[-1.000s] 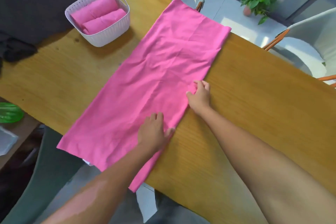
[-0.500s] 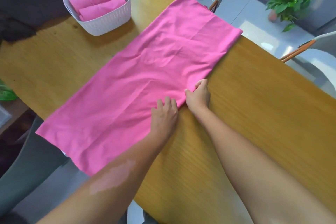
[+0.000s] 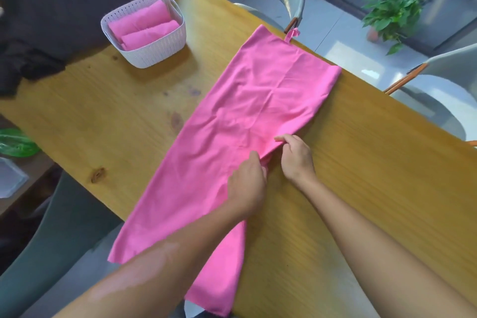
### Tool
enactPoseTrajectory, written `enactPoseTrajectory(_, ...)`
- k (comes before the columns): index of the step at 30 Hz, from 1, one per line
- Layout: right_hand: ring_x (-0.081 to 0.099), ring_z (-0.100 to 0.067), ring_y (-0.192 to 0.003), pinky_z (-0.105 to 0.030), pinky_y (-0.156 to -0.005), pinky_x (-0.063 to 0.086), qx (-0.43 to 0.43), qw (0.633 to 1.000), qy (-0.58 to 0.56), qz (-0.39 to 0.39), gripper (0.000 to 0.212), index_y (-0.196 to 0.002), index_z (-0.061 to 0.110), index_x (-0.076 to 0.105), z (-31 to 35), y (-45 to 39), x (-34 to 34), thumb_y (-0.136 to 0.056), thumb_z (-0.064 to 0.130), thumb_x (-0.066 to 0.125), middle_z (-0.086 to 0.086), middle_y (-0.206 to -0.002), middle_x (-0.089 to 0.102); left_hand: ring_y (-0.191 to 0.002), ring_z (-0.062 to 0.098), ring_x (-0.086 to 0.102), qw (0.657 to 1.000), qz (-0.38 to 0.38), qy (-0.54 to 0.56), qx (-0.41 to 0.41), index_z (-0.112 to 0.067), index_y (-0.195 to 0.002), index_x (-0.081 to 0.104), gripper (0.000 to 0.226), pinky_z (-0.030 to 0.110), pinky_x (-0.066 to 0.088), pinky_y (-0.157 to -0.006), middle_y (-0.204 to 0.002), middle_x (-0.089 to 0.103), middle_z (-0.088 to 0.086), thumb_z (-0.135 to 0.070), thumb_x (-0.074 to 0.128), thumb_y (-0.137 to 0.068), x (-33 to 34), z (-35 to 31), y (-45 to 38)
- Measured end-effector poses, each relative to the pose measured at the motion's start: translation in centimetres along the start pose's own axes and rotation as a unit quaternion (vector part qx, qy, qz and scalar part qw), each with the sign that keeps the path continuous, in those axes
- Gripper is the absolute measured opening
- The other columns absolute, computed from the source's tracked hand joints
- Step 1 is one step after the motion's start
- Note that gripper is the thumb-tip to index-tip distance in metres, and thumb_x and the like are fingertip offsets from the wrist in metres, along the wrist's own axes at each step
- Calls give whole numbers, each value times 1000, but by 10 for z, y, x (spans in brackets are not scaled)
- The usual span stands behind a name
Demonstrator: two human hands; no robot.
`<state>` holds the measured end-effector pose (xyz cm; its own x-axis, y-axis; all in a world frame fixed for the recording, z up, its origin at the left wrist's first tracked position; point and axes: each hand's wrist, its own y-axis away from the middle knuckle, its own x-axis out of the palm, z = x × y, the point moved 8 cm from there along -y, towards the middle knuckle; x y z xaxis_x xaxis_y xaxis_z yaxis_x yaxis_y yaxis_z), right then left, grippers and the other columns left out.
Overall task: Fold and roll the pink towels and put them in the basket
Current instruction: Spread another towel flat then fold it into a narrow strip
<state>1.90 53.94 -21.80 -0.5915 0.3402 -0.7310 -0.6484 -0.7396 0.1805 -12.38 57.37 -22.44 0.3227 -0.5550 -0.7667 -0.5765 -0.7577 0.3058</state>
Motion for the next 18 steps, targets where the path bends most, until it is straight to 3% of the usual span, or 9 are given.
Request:
enactPoseTrajectory(4, 50, -34, -108, -40, -99, 40, -67, 989, 128, 34, 36, -111, 8, 69, 19, -8, -2, -84, -5, 51, -15, -110, 58, -91, 45, 59, 994, 3, 97, -41, -12, -96, 38, 4, 42, 30, -65, -95, 64, 24, -13, 38, -100, -22, 20, -10)
enactPoseTrajectory(7, 49, -30, -107, -41, -93, 45, -106, 979, 171, 26, 20, -106, 9, 66, 58, -25, 3, -87, 13, 59, -12, -108, 54, -86, 41, 56, 982, -11, 182, -51, -12, -86, 37, 15, 42, 24, -64, -80, 53, 11, -11, 38, -101, -39, 37, -19)
enactPoseTrajectory(10, 51, -28, -105, -41, -88, 49, -153, 969, 194, 9, 17, -102, 9, 64, 107, -42, 17, -87, 16, 57, -10, -109, 53, -75, 31, 53, 963, -60, 257, -52, -16, -80, 42, 31, 42, 29, -66, -73, 51, -2, -32, 43, -106, -67, 57, -26)
enactPoseTrajectory(12, 51, -30, -104, -45, -86, 49, -187, 958, 216, -1, 16, -100, 8, 63, 136, -51, 31, -87, 15, 58, -11, -110, 54, -69, 19, 49, 963, -88, 251, -34, -17, -83, 48, 33, 39, 31, -65, -74, 55, -7, -43, 50, -103, -85, 72, -34)
enactPoseTrajectory(16, 45, -34, -128, -50, -102, 41, -256, 924, 284, 2, 16, -95, 7, 65, 168, -63, 58, -82, 14, 62, -14, -129, 55, -71, 16, 47, 969, -91, 227, -27, -19, -83, 48, 29, 32, 24, -63, -79, 56, -5, -40, 58, -100, -101, 102, -56)
enactPoseTrajectory(18, 50, -33, -129, -49, -110, 33, -300, 906, 297, 15, 16, -92, 7, 65, 171, -67, 61, -78, 14, 62, -15, -123, 62, -72, 18, 49, 965, -46, 259, -20, -16, -85, 51, 28, 34, 29, -65, -79, 57, -4, -38, 60, -100, -96, 106, -60)
